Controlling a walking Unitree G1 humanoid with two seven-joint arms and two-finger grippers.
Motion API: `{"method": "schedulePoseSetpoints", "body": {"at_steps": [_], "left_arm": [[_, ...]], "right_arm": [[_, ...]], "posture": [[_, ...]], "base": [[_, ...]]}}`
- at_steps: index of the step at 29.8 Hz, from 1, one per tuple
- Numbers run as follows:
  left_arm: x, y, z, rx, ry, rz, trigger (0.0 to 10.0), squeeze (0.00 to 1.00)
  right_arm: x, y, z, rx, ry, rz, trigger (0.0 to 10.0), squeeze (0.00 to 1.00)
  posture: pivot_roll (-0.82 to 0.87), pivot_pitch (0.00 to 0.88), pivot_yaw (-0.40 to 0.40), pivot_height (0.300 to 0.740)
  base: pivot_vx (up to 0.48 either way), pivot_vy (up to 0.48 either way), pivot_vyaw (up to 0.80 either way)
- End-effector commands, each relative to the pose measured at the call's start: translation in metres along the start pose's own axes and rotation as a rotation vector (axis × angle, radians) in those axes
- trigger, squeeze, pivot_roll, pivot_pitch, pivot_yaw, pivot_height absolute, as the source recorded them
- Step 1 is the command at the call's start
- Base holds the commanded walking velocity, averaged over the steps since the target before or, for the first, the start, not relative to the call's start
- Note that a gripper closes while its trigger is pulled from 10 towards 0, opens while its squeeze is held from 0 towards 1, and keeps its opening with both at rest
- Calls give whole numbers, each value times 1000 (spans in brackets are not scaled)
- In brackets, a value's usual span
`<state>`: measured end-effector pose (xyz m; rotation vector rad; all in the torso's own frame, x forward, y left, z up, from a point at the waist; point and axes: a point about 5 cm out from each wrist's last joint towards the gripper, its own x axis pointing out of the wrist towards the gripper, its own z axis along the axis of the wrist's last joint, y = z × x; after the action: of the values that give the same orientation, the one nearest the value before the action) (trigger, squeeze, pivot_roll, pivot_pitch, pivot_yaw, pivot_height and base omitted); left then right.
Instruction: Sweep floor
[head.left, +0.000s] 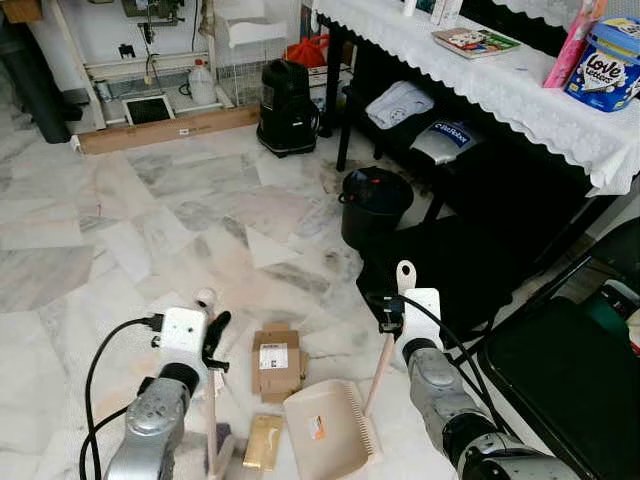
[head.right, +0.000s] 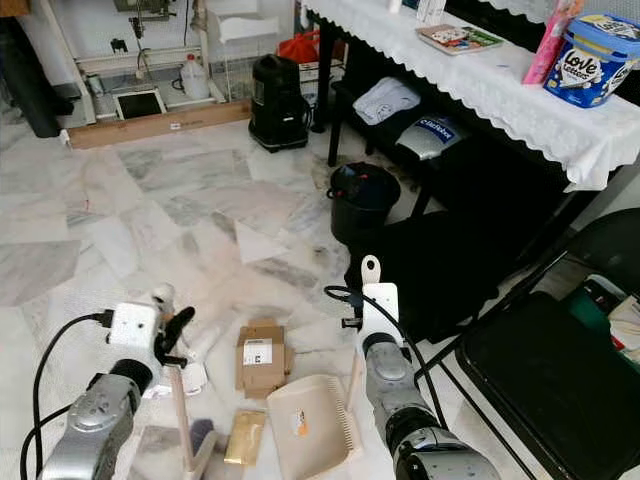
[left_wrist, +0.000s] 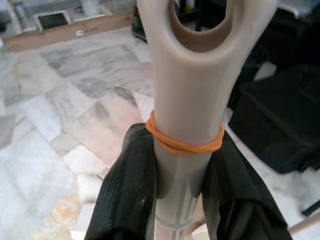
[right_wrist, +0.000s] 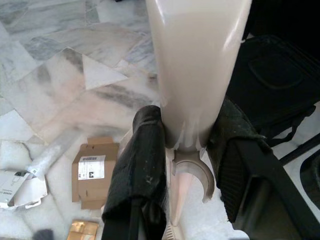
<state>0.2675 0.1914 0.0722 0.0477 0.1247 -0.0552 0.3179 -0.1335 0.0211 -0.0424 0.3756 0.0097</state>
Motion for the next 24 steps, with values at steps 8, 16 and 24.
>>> {"method": "schedulePoseSetpoints", "body": {"at_steps": [8,16,24], "left_arm": [[6,0,0,-286,4,22,10000,0],[17,3,20,-350,-61,12,10000,0],[18,6,38,-302,-148,22,10000,0]], "right_arm": [[-6,-2,-21,-9,94,10,10000,0],[-6,-2,-23,-7,103,16,10000,0],[-6,0,-21,1,100,16,10000,0]], "posture": [[93,77,-95,740],[103,65,-93,740],[107,48,-86,740]], "base": [[0,0,0],[0,0,0],[0,0,0]]}}
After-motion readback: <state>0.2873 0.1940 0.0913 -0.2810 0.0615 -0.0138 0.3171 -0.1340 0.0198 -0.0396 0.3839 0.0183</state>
